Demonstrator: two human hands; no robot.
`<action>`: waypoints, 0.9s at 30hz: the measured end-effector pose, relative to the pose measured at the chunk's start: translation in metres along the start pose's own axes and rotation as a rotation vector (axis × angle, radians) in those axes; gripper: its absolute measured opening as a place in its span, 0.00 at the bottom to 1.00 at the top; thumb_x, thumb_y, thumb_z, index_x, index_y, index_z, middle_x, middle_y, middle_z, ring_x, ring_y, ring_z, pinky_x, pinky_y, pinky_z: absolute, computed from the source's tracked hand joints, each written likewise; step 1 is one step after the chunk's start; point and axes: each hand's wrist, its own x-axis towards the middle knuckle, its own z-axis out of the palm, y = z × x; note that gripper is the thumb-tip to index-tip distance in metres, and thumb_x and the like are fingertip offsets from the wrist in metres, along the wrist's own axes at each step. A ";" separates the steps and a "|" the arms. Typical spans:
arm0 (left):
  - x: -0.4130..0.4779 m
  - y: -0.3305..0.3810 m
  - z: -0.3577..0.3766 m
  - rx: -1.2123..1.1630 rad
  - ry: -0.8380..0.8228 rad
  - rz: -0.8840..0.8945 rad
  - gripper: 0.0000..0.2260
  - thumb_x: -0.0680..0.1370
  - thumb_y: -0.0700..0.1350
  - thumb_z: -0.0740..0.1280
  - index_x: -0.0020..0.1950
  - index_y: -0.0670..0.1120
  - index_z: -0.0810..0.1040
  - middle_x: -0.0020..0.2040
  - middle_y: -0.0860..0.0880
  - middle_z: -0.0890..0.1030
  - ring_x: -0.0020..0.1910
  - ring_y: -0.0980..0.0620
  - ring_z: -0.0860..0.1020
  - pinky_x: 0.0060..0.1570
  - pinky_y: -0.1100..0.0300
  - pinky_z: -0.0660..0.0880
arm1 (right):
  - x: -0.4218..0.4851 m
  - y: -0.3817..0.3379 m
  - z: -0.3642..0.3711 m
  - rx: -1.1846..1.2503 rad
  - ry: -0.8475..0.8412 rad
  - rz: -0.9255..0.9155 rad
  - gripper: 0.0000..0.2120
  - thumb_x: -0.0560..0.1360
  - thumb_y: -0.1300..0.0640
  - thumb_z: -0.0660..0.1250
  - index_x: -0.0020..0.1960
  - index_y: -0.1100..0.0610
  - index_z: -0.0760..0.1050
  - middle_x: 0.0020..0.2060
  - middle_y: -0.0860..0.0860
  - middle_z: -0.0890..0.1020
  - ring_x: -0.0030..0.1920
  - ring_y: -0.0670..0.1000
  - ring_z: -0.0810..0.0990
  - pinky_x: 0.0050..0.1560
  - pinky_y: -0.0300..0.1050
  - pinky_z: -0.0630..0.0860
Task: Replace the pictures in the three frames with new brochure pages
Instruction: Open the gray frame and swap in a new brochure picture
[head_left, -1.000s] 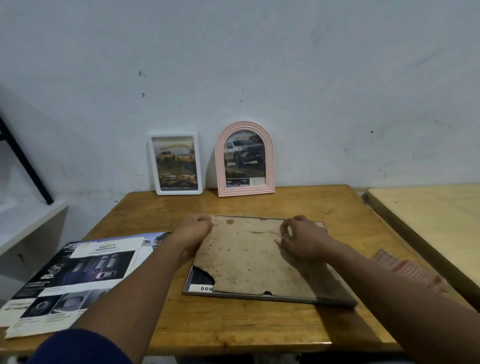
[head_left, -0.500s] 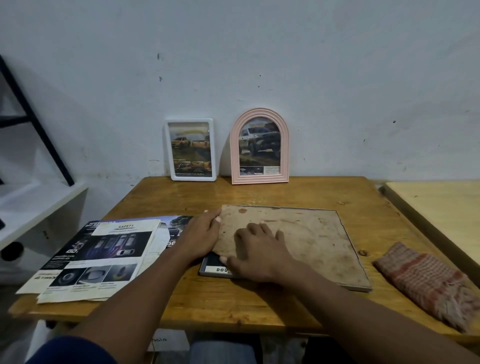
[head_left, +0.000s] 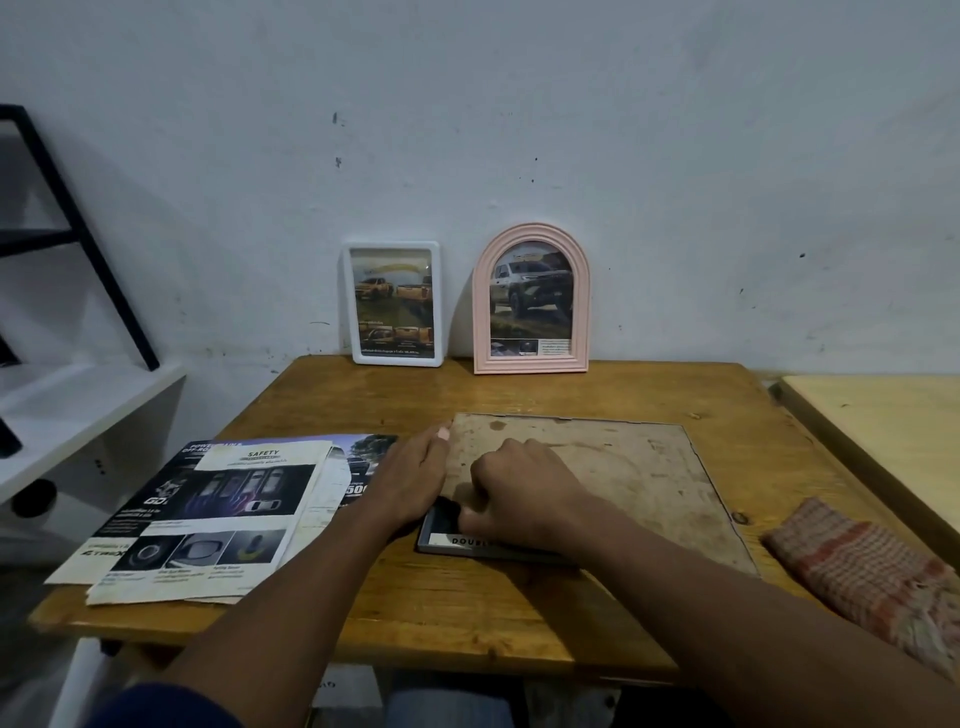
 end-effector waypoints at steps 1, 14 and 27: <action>0.000 0.001 0.000 -0.012 -0.001 -0.012 0.22 0.86 0.57 0.48 0.71 0.52 0.74 0.68 0.48 0.76 0.58 0.55 0.68 0.57 0.57 0.63 | 0.001 0.001 -0.001 0.007 0.007 -0.011 0.14 0.73 0.42 0.67 0.40 0.53 0.77 0.34 0.49 0.75 0.37 0.50 0.74 0.42 0.49 0.77; 0.009 0.008 -0.006 -0.226 -0.009 -0.118 0.30 0.77 0.73 0.51 0.62 0.58 0.82 0.60 0.51 0.84 0.61 0.49 0.79 0.65 0.44 0.73 | 0.005 0.018 -0.027 0.222 0.199 -0.024 0.11 0.71 0.46 0.72 0.43 0.54 0.85 0.35 0.47 0.83 0.36 0.44 0.79 0.42 0.46 0.81; 0.020 0.014 -0.009 -0.456 -0.006 -0.200 0.12 0.82 0.45 0.66 0.65 0.47 0.81 0.53 0.51 0.83 0.53 0.52 0.81 0.52 0.54 0.79 | -0.001 0.016 -0.020 0.291 0.282 -0.034 0.08 0.71 0.50 0.73 0.45 0.54 0.85 0.36 0.48 0.84 0.38 0.44 0.80 0.43 0.43 0.81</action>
